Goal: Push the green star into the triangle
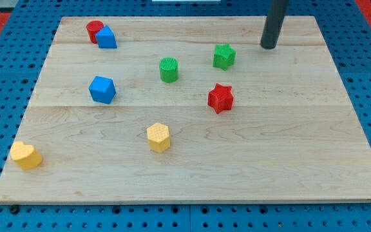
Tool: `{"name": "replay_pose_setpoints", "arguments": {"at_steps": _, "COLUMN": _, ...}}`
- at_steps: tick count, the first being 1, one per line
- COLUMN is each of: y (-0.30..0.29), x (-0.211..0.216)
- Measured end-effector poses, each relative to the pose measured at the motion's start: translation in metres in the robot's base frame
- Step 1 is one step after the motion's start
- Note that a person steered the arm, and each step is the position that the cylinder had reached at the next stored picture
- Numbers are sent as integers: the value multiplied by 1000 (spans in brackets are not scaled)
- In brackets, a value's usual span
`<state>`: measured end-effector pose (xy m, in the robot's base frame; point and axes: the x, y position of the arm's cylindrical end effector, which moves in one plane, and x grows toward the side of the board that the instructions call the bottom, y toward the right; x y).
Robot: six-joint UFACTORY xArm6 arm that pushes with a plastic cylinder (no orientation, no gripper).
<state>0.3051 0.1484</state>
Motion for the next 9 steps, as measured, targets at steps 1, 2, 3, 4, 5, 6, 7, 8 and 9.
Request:
{"name": "replay_pose_setpoints", "arguments": {"at_steps": 1, "y": -51, "x": 14}}
{"name": "replay_pose_setpoints", "arguments": {"at_steps": 2, "y": -140, "x": 14}}
{"name": "replay_pose_setpoints", "arguments": {"at_steps": 3, "y": -231, "x": 18}}
{"name": "replay_pose_setpoints", "arguments": {"at_steps": 4, "y": -203, "x": 43}}
{"name": "replay_pose_setpoints", "arguments": {"at_steps": 5, "y": -215, "x": 76}}
{"name": "replay_pose_setpoints", "arguments": {"at_steps": 6, "y": -299, "x": 76}}
{"name": "replay_pose_setpoints", "arguments": {"at_steps": 7, "y": -326, "x": 63}}
{"name": "replay_pose_setpoints", "arguments": {"at_steps": 8, "y": -320, "x": 73}}
{"name": "replay_pose_setpoints", "arguments": {"at_steps": 9, "y": -275, "x": 83}}
